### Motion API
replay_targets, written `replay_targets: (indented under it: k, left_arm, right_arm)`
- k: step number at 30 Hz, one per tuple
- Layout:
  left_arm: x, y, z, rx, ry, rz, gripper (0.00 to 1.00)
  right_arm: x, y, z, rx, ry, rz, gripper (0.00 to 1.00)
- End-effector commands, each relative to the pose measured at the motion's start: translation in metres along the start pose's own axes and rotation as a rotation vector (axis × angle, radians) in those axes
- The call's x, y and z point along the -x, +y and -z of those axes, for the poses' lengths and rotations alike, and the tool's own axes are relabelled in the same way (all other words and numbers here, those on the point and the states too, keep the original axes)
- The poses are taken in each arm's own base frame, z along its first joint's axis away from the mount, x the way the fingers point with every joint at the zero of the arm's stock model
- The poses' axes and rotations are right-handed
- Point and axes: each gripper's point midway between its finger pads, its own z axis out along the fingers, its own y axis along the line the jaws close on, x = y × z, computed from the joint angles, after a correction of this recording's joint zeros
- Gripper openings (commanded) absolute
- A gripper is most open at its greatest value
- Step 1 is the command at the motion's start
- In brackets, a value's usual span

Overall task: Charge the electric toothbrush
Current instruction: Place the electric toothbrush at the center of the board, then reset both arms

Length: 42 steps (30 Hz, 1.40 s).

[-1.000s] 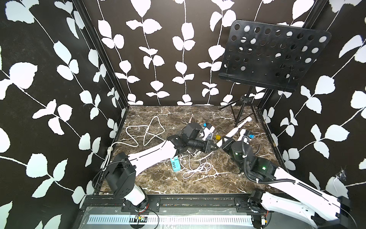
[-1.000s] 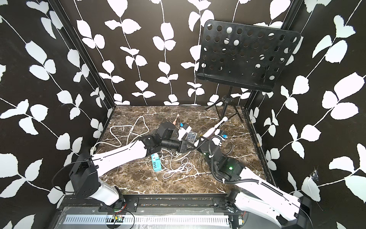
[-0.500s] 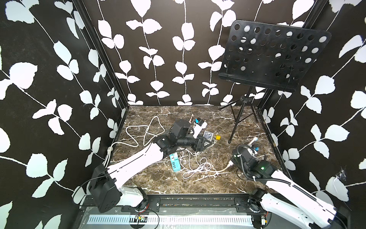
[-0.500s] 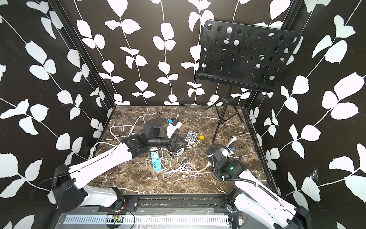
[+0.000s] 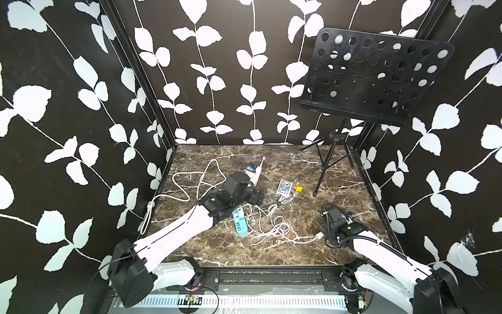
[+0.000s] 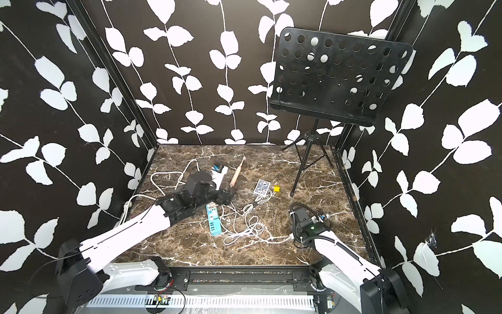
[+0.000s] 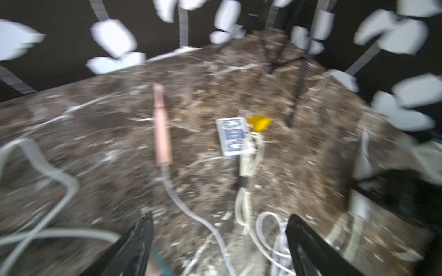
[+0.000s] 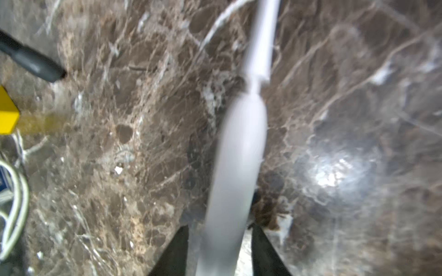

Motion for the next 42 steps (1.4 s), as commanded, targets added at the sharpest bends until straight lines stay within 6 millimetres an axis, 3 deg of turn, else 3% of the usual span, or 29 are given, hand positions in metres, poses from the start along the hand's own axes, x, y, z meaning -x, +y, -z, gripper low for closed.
replay_targets:
  k: [1, 4, 6, 9, 11, 13, 16, 19, 24, 26, 28, 31, 33, 42]
  left_arm:
    - [0.007, 0.088, 0.028, 0.394, -0.063, 0.026, 0.95]
    - [-0.007, 0.155, 0.046, 0.665, -0.042, 0.115, 0.99]
    - [-0.018, 0.183, 0.047, 0.727, -0.041, 0.176, 0.99]
    - [-0.040, 0.228, 0.044, 0.896, -0.073, 0.168, 0.99]
    - [-0.055, 0.249, 0.037, 0.919, -0.041, 0.182, 0.99]
    - [-0.059, 0.256, 0.016, 0.823, -0.029, 0.138, 0.99]
    - [-0.077, 0.270, 0.002, 0.892, -0.053, 0.066, 0.99]
    - [-0.088, 0.267, -0.014, 0.851, -0.059, -0.027, 0.99]
    - [-0.108, 0.263, -0.020, 0.734, -0.230, 0.002, 0.99]
    - [-0.117, 0.255, -0.033, 0.659, -0.235, -0.035, 0.99]
    - [-0.122, 0.256, -0.042, 0.643, -0.181, -0.049, 0.99]
    - [-0.120, 0.272, -0.042, 0.657, -0.168, 0.028, 0.99]
    - [-0.121, 0.271, -0.040, 0.658, -0.157, 0.032, 0.99]
    - [-0.122, 0.270, -0.041, 0.653, -0.151, 0.029, 0.99]
  right_arm:
    - [0.019, 0.000, 0.028, -0.058, -0.039, 0.072, 0.68]
    - [0.051, 0.008, 0.055, -0.134, -0.137, 0.170, 0.89]
    - [0.083, 0.027, 0.070, -0.164, -0.263, 0.267, 0.98]
    - [0.134, 0.050, 0.085, -0.304, -0.503, 0.383, 0.99]
    - [0.157, 0.066, 0.085, -0.395, -0.606, 0.463, 0.99]
    - [0.170, 0.081, 0.075, -0.457, -0.675, 0.542, 0.99]
    - [0.175, 0.097, 0.045, -0.423, -0.707, 0.644, 0.99]
    - [0.182, 0.106, 0.043, -0.338, -0.749, 0.639, 0.99]
    - [0.180, 0.098, 0.040, -0.229, -0.736, 0.672, 0.99]
    - [0.173, 0.101, 0.037, -0.168, -0.757, 0.727, 0.99]
    - [0.166, 0.091, 0.029, -0.174, -0.733, 0.748, 1.00]
    - [0.151, 0.097, 0.018, -0.030, -0.782, 0.802, 1.00]
    - [0.148, 0.104, 0.014, 0.050, -0.830, 0.820, 0.99]
    - [0.151, 0.136, -0.008, 0.063, -0.763, 0.929, 1.00]
